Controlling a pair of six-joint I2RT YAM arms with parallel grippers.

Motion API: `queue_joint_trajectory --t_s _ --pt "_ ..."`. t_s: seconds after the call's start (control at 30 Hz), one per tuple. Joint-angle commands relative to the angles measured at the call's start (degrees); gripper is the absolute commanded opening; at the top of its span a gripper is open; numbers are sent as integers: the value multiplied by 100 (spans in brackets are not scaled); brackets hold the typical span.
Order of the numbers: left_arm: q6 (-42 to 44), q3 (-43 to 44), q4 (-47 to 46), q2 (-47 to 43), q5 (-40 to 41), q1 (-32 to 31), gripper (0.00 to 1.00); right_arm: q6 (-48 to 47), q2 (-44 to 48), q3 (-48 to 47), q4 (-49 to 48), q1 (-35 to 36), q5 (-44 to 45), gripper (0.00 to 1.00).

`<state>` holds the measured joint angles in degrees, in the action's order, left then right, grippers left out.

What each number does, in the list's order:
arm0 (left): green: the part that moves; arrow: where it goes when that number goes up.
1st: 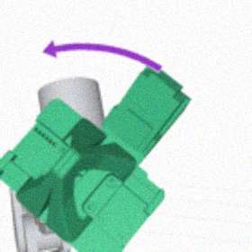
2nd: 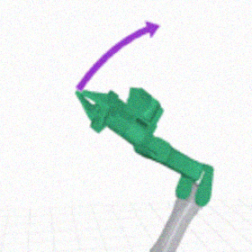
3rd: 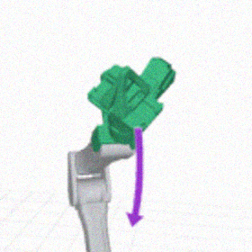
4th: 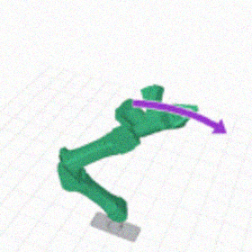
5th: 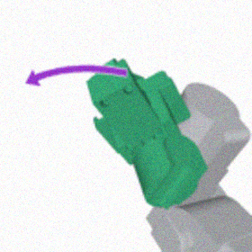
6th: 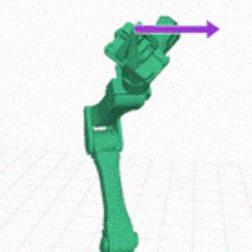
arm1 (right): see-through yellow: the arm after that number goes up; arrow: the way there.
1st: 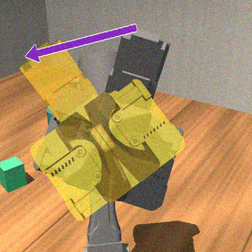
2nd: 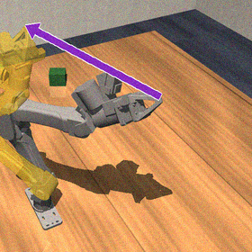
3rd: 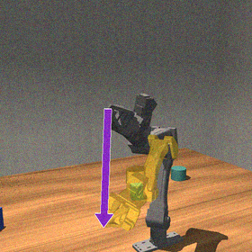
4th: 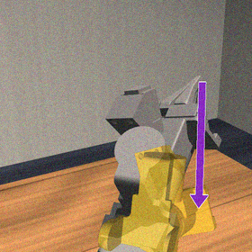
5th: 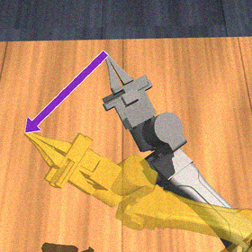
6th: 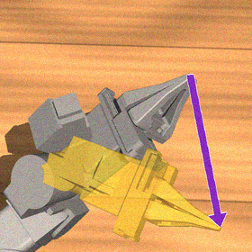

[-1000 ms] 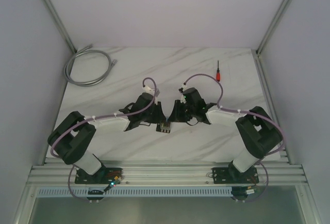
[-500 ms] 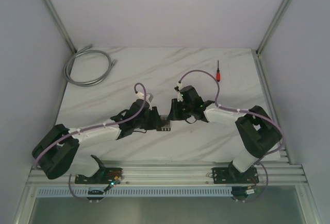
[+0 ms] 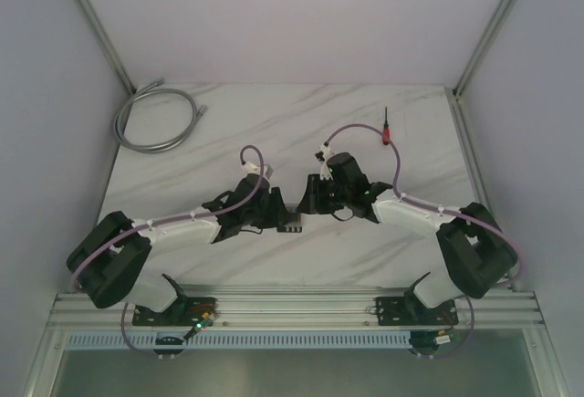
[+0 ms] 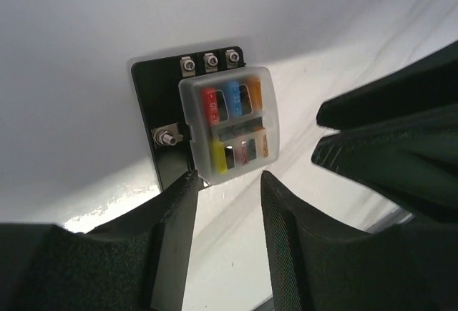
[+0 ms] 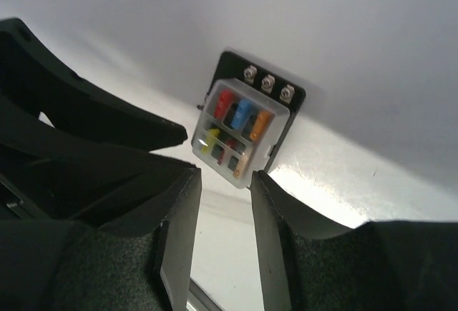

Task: Snap on the fuse box
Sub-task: Close the fuse box cover on the fuse box base.

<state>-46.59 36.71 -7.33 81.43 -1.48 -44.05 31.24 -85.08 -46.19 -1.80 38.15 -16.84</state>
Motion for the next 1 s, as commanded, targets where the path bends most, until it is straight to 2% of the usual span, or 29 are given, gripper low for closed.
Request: queue_joint_trajectory --t_s 0.0,0.4,0.83,0.97 --pt "107 257 81 304 71 1 49 253 -211 254 -317 26 -278 40" --pt "198 322 114 746 -2 20 40 228 -828 375 -571 28 -447 31" --pt "-30 42 69 1301 -441 11 32 179 -1650 286 303 26 -396 22" --pt "-137 -22 35 1187 -573 -22 33 48 -1405 296 335 42 -258 21"
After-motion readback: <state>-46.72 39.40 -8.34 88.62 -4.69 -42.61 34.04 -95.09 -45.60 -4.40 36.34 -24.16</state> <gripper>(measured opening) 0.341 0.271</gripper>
